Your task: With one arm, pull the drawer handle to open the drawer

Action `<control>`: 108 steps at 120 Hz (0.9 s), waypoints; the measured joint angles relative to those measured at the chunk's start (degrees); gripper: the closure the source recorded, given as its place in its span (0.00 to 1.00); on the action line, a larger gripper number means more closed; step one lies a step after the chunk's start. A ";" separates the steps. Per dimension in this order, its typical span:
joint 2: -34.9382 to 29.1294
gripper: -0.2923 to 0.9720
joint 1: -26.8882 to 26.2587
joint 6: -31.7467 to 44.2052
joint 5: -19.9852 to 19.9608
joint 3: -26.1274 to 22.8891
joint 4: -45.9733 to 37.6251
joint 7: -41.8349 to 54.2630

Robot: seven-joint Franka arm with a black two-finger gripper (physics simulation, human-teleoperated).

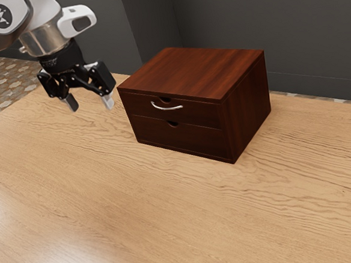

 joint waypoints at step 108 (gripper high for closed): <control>-1.00 0.25 0.74 -3.05 -2.64 -3.45 7.88 -29.11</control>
